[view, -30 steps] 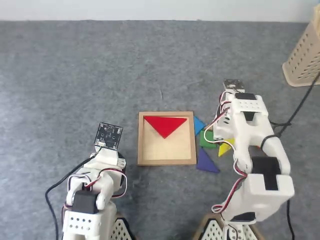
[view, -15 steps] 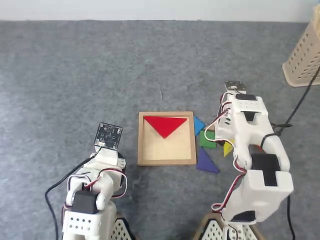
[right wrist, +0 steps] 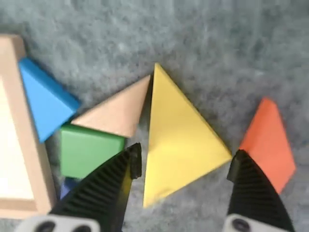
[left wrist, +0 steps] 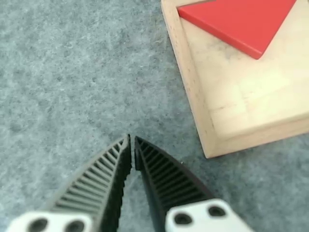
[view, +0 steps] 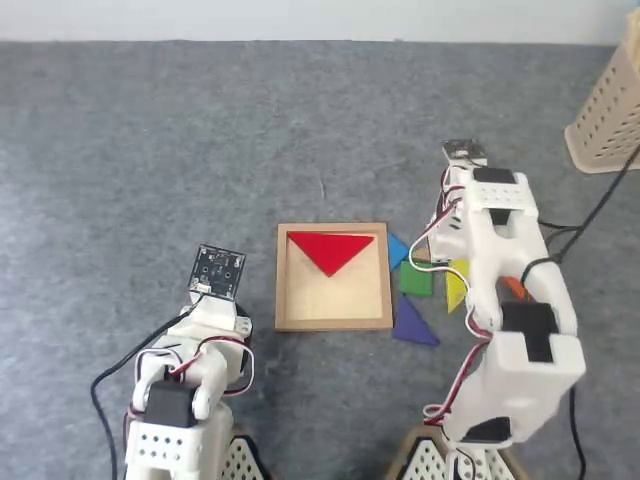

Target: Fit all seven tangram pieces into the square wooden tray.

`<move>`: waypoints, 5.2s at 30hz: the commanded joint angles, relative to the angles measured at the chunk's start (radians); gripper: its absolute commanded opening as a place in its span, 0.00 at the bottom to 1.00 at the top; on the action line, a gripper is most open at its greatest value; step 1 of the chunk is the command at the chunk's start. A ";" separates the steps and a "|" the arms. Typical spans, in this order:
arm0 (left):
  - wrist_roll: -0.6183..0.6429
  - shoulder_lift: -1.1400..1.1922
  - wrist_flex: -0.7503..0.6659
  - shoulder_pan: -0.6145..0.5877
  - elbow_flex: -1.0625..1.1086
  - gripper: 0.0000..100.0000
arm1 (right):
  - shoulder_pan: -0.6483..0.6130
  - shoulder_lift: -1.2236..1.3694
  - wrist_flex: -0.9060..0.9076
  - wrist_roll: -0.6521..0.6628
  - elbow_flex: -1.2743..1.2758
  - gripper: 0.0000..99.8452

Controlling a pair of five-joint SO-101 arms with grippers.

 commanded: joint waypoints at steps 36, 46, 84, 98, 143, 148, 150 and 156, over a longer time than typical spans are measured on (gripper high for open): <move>0.006 -0.021 0.006 -0.002 -0.019 0.01 | 0.062 -0.025 -0.019 -0.066 0.091 0.29; 0.006 -0.021 0.006 -0.002 -0.019 0.01 | 0.042 -0.142 0.002 -0.068 0.080 0.13; 0.006 -0.021 0.006 -0.002 -0.019 0.01 | -0.013 0.125 0.005 0.114 -0.189 0.28; 0.006 -0.021 0.006 -0.002 -0.019 0.01 | -0.008 0.159 -0.004 0.103 -0.189 0.14; 0.006 -0.021 0.006 -0.002 -0.019 0.01 | -0.105 0.136 0.010 0.373 -0.281 0.36; 0.006 -0.021 0.006 -0.002 -0.019 0.01 | -0.101 0.186 -0.005 0.374 -0.281 0.36; 0.006 -0.021 0.006 -0.002 -0.019 0.01 | -0.101 0.202 0.001 0.373 -0.281 0.36; 0.006 -0.021 0.006 -0.002 -0.019 0.01 | -0.031 0.211 0.028 0.270 -0.281 0.36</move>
